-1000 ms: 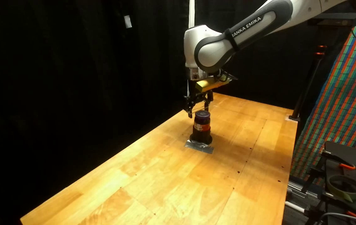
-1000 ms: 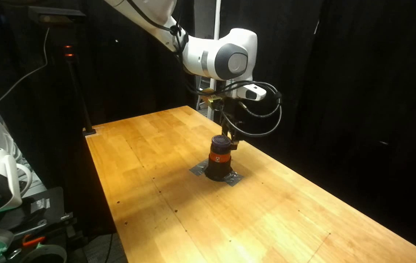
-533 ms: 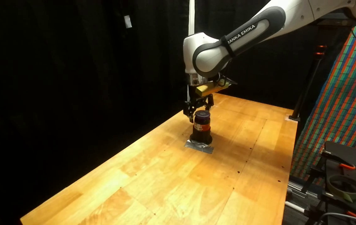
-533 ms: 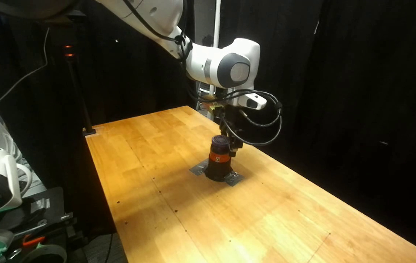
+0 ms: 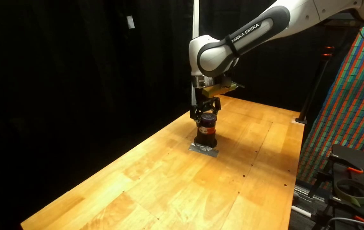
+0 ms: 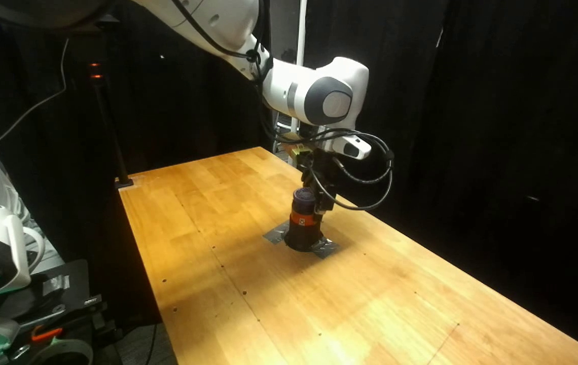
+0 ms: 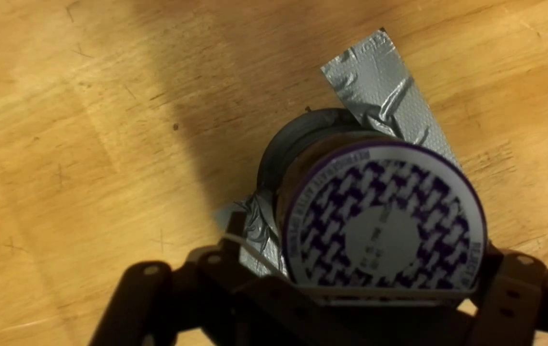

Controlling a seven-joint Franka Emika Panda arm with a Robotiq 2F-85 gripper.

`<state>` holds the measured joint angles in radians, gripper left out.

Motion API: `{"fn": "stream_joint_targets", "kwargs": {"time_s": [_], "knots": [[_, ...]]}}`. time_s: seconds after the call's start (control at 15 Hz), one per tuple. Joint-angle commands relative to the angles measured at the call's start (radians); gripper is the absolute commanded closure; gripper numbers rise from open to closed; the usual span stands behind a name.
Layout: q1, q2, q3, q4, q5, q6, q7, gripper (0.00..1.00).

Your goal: Put the rubber bung around the neck of the brown bottle

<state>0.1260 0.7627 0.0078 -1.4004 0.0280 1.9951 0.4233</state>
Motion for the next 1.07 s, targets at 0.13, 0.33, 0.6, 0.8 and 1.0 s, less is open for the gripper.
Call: {"fn": "stream_joint_targets", "kwargs": {"time_s": [0.13, 0.33, 0.6, 0.8, 1.0], "knots": [[-0.029, -0.079, 0.020, -0.085, 0.069, -0.077, -0.097, 0.00], [-0.032, -0.100, 0.023, -0.128, 0.085, -0.078, -0.127, 0.00], [-0.036, -0.125, 0.027, -0.191, 0.096, -0.073, -0.160, 0.00], [-0.031, -0.156, 0.024, -0.252, 0.095, -0.045, -0.161, 0.00], [-0.019, -0.203, 0.014, -0.343, 0.082, 0.037, -0.141, 0.34]]}}
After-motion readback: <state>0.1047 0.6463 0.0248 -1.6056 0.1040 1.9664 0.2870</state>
